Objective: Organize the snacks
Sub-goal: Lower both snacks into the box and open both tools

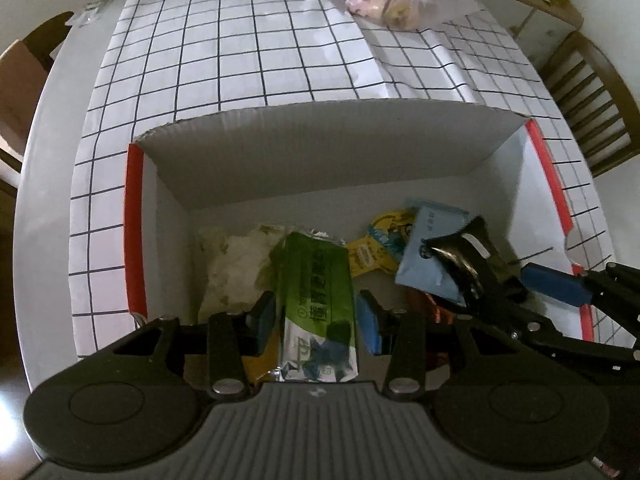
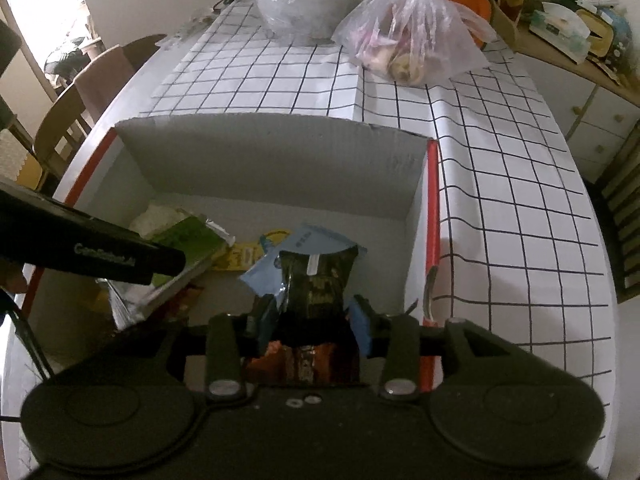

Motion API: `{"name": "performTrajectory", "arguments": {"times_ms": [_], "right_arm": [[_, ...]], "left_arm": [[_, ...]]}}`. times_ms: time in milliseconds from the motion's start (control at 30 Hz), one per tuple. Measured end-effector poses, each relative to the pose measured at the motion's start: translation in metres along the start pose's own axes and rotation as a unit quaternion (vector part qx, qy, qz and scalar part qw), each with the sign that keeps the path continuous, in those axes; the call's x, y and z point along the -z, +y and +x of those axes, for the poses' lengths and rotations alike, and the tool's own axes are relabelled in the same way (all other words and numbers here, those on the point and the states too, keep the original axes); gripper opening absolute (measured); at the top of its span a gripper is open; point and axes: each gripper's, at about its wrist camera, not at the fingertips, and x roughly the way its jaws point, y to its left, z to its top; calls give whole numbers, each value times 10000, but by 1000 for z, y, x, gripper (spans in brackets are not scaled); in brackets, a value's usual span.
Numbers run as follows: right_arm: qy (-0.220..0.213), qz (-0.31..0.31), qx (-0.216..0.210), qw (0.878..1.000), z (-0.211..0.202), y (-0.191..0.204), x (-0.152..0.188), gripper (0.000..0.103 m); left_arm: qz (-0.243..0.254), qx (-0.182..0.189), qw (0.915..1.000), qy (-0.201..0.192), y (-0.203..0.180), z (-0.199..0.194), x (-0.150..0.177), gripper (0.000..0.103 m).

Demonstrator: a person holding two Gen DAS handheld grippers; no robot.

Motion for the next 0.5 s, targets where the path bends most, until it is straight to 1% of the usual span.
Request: {"name": "performTrajectory", "arguments": {"times_ms": [33,67,233,333,467,500], "right_arm": [[-22,13,11,10000,-3,0,0,42],[-53,33,17,10000,-6,0,1,43],[-238,105,30,9997,-27,2,6,48],[-374,167,33,9992,-41,3,10,53],[-580,233,32,9980,-61,5,16,63],[-633,240,31,9977,-65,6,17,64]], "left_arm": [[-9,22,10000,-26,0,-2,1,54],[-15,75,9999,-77,1,-6,2,55],[32,216,9993,-301,0,-22,11,56],[43,264,9984,-500,0,-35,19,60],[108,331,9965,-757,-1,-54,31,61],[106,334,9960,-825,-1,-59,34,61]]}}
